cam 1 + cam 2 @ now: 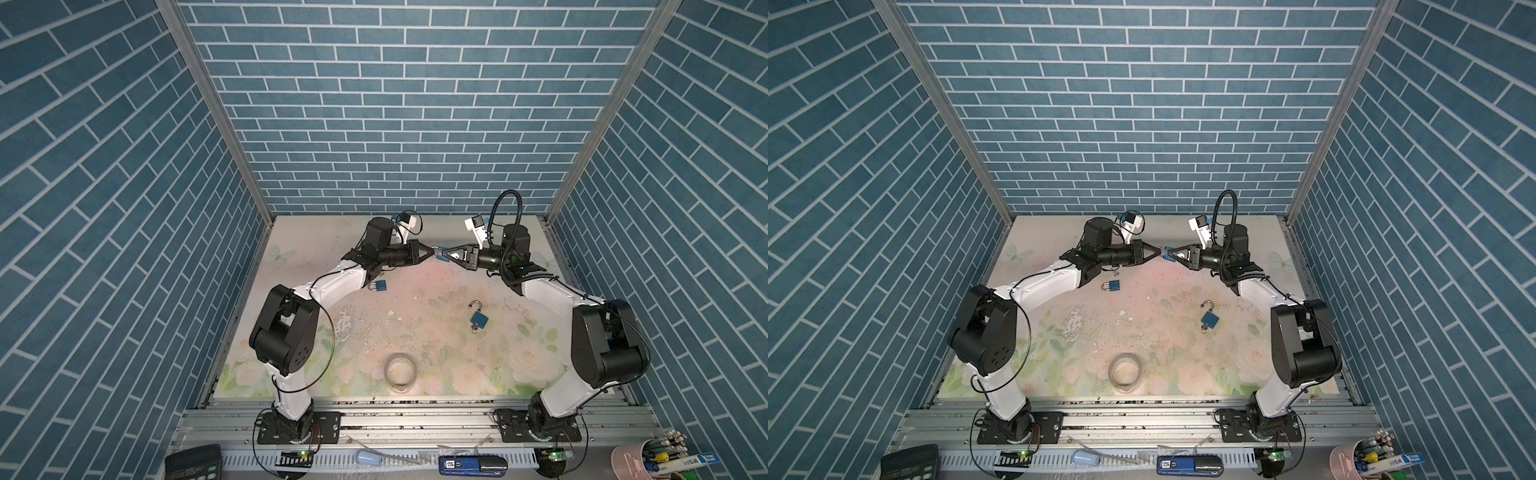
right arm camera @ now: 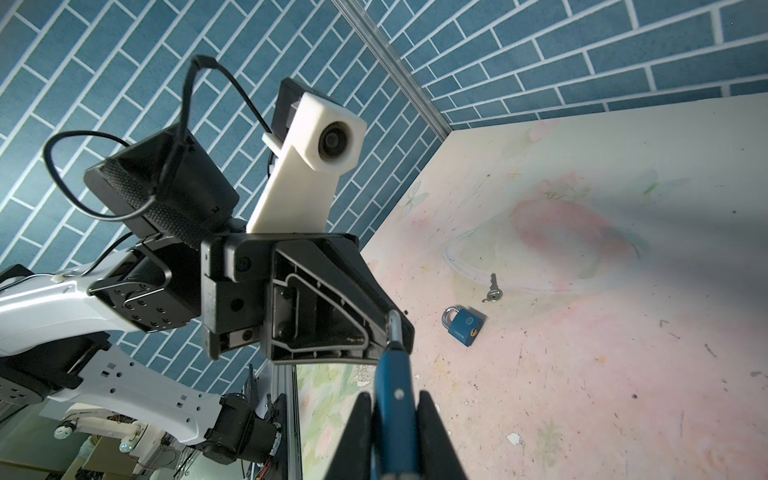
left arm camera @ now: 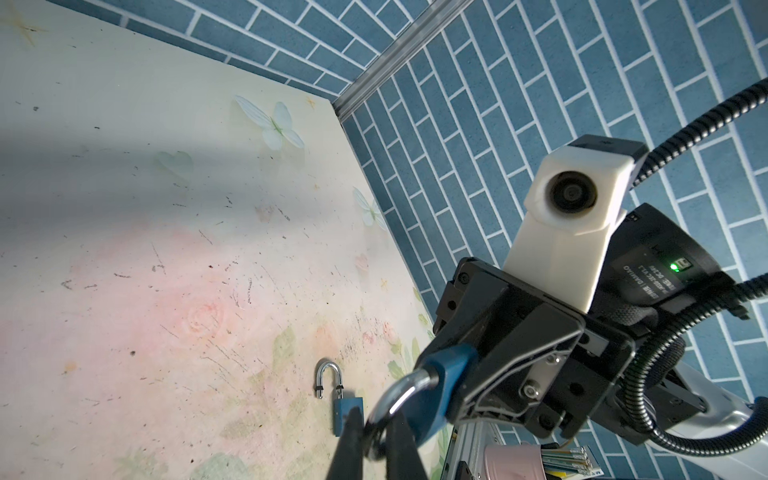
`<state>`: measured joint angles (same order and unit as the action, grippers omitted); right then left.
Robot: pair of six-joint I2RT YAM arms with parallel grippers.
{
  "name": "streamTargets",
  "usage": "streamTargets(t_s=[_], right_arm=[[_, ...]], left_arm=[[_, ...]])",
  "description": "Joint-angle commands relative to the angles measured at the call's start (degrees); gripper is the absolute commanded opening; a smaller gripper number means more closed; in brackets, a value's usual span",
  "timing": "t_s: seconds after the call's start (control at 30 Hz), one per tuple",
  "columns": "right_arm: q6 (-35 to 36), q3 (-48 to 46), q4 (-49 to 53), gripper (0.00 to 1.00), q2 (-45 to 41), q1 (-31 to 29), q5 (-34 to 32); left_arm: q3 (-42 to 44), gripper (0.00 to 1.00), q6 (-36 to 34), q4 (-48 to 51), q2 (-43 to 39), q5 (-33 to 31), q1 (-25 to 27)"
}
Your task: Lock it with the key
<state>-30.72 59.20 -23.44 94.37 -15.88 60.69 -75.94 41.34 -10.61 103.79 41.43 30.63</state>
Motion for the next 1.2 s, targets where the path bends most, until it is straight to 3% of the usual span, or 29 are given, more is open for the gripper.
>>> streamTargets(t_s=[0.0,0.2,0.6,0.83,0.93,1.0,1.07,1.17], right_arm=[[0.6,2.7,-5.2,0.00,2.0,-4.8,1.2],[-0.8,3.0,-7.6,0.00,3.3,-4.9,1.4],[-0.7,2.9,-7.2,0.00,3.4,-4.6,1.6],[-0.8,2.6,-6.9,0.00,2.7,-4.6,2.3],[-0.5,2.3,-6.5,0.00,2.4,-4.5,2.4],[-0.5,2.3,-6.5,0.00,2.4,-4.5,2.4],[-0.4,2.3,-6.6,0.00,2.4,-4.3,2.4],[-1.0,2.3,-7.0,0.00,2.4,-4.1,2.8]], left_arm=[[-3.1,0.00,1.0,-3.7,-0.6,11.5,8.7],[-2.7,0.00,1.4,-4.3,-1.0,11.5,9.0],[-3.6,0.00,-4.5,3.6,-2.9,9.6,5.2],[-3.7,0.25,-4.3,1.5,-3.1,8.5,5.1],[-3.6,0.32,-4.0,0.4,-3.1,8.0,5.0],[-3.4,0.29,-3.9,-0.2,-3.2,7.7,4.9],[-3.3,0.20,-3.9,-0.1,-3.2,7.4,4.8],[-3.1,0.18,-4.3,0.2,-3.2,7.2,4.8]])
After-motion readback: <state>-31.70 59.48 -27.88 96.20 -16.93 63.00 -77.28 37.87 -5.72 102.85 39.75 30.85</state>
